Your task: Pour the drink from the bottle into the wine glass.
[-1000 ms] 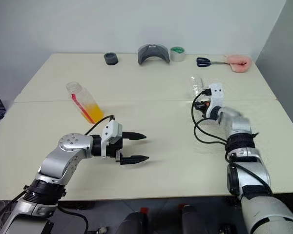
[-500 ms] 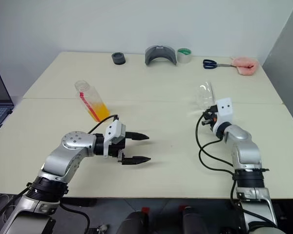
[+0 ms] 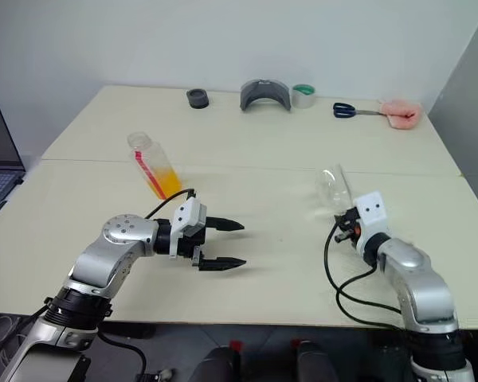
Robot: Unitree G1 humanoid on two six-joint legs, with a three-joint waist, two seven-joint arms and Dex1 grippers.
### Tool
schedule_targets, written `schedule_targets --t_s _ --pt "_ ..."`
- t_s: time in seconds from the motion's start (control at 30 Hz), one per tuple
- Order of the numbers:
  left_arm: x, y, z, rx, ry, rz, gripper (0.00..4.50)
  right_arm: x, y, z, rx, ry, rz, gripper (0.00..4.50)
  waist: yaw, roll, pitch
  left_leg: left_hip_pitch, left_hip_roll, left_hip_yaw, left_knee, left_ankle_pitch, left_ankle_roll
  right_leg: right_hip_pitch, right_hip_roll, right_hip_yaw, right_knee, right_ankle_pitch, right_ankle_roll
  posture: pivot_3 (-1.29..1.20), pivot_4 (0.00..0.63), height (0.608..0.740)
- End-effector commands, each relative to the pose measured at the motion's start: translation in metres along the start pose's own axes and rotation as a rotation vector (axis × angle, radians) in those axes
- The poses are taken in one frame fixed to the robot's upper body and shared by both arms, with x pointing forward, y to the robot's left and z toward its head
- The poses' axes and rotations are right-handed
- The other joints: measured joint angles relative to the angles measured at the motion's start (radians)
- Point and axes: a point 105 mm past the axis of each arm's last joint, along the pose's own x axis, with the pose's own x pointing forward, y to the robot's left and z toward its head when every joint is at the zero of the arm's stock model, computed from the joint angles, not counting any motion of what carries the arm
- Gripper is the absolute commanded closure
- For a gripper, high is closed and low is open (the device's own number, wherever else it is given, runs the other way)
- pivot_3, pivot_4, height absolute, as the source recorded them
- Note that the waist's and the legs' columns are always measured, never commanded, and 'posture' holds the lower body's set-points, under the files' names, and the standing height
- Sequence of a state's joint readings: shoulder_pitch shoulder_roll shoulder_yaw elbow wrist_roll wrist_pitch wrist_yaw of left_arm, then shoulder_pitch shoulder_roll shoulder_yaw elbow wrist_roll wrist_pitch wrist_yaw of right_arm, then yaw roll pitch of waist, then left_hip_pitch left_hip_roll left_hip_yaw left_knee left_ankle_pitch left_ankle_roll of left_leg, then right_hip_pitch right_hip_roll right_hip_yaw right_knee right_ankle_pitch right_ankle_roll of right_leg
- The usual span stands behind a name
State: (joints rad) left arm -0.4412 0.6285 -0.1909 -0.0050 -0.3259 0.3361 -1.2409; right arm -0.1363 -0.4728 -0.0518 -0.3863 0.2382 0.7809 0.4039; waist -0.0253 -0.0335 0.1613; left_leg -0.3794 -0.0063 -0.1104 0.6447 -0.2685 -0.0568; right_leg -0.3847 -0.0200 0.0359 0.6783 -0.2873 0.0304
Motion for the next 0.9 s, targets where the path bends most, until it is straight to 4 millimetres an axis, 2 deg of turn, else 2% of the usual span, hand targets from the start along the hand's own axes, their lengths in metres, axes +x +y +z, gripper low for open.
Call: schedule_targets --t_s 0.03,0.13,0.3,0.37,0.43,0.53,0.7,0.8,0.9 --pt "-0.001 -0.001 0.005 0.039 -0.004 -0.009 0.00 0.000 0.014 -0.055 0.091 0.204 0.037 4.26 0.000 -0.002 -0.003 0.001 0.000 0.000 0.000 0.000 0.000 0.001 0.000 0.000 0.000 0.000 0.000 0.00 0.150 0.740" --pt "-0.001 -0.001 0.005 0.038 -0.007 -0.007 0.00 0.017 0.011 -0.014 0.106 0.041 0.014 4.26 -0.004 -0.003 -0.004 0.002 0.001 0.001 0.000 0.000 0.000 0.001 0.001 0.001 0.000 0.000 0.000 0.00 0.150 0.740" --pt "-0.001 0.002 0.008 0.023 -0.032 0.009 0.00 0.053 0.015 0.052 0.155 -0.159 0.025 4.26 -0.045 0.000 -0.001 0.009 0.004 0.007 -0.002 0.000 0.000 0.001 0.004 0.007 0.002 0.000 0.000 0.00 0.150 0.740" --pt "-0.005 0.007 0.012 -0.003 -0.060 0.046 0.00 0.071 0.023 0.073 0.172 -0.215 0.040 4.26 -0.057 0.005 0.002 0.011 0.008 0.009 -0.003 0.000 0.000 0.001 0.008 0.009 0.003 0.000 0.000 0.00 0.150 0.740" --pt "-0.011 0.013 0.015 -0.034 -0.084 0.094 0.00 0.083 0.030 0.084 0.198 -0.252 0.048 4.26 -0.060 0.010 0.005 0.010 0.010 0.011 -0.003 0.000 0.000 -0.001 0.010 0.010 0.004 0.000 -0.001 0.00 0.150 0.740" --pt "-0.025 0.022 0.016 -0.087 -0.108 0.183 0.00 0.104 0.044 0.093 0.220 -0.300 0.052 4.26 -0.058 0.011 0.006 0.003 0.016 0.008 -0.003 0.000 0.000 -0.007 0.015 0.007 0.004 0.001 -0.004 0.00 0.150 0.740" --pt "-0.043 0.024 0.010 -0.112 -0.085 0.275 0.00 0.131 0.070 0.091 0.276 -0.344 0.069 4.26 -0.060 0.011 0.006 -0.002 0.016 0.009 -0.003 0.000 0.000 -0.012 0.013 0.007 0.005 0.001 -0.005 0.00 0.150 0.740" --pt "-0.047 0.023 0.010 -0.114 -0.079 0.292 0.00 0.136 0.081 0.087 0.266 -0.372 0.078 4.26 -0.060 0.011 0.006 0.000 0.016 0.010 -0.001 0.000 0.000 -0.010 0.013 0.008 0.005 0.003 -0.004 0.00 0.150 0.740" --pt "-0.048 0.021 0.010 -0.115 -0.073 0.294 0.00 0.136 0.082 0.068 0.254 -0.333 0.065 4.26 -0.060 0.011 0.006 0.003 0.017 0.011 -0.001 0.000 0.000 -0.008 0.016 0.009 0.005 0.003 -0.004 0.00 0.150 0.740"
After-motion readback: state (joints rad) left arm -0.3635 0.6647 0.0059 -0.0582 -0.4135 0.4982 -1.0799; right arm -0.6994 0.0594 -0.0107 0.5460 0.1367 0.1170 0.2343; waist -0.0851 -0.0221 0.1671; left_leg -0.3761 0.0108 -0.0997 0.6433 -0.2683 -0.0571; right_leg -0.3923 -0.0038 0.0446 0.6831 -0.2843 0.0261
